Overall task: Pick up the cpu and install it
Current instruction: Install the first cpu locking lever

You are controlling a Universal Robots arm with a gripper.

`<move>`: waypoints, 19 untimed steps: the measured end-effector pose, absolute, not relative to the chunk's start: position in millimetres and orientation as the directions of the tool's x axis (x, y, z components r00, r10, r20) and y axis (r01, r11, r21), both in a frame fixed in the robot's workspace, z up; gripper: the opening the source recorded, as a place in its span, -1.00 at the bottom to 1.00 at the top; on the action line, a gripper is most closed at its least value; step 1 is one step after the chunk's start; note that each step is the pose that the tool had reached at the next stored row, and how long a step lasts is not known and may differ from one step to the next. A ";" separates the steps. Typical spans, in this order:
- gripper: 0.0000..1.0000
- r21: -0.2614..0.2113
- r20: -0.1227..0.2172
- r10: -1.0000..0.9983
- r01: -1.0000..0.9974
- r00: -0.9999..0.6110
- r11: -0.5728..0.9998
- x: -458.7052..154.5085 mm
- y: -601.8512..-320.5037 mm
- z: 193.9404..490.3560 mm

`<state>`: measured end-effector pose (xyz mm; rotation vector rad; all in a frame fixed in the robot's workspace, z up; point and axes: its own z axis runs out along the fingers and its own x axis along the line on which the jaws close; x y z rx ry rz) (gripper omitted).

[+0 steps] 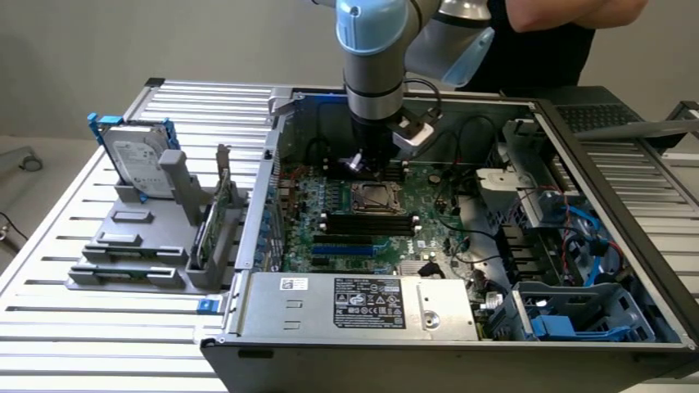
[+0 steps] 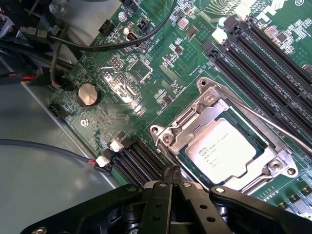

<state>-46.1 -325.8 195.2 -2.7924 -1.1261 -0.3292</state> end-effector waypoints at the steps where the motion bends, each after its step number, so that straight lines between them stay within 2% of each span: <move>1: -0.79 -0.023 0.242 0.671 0.696 0.701 -0.718 -45.8 -325.8 195.1; 19: -0.79 -0.023 0.241 0.671 0.695 0.701 -0.718 -41.9 -326.9 194.8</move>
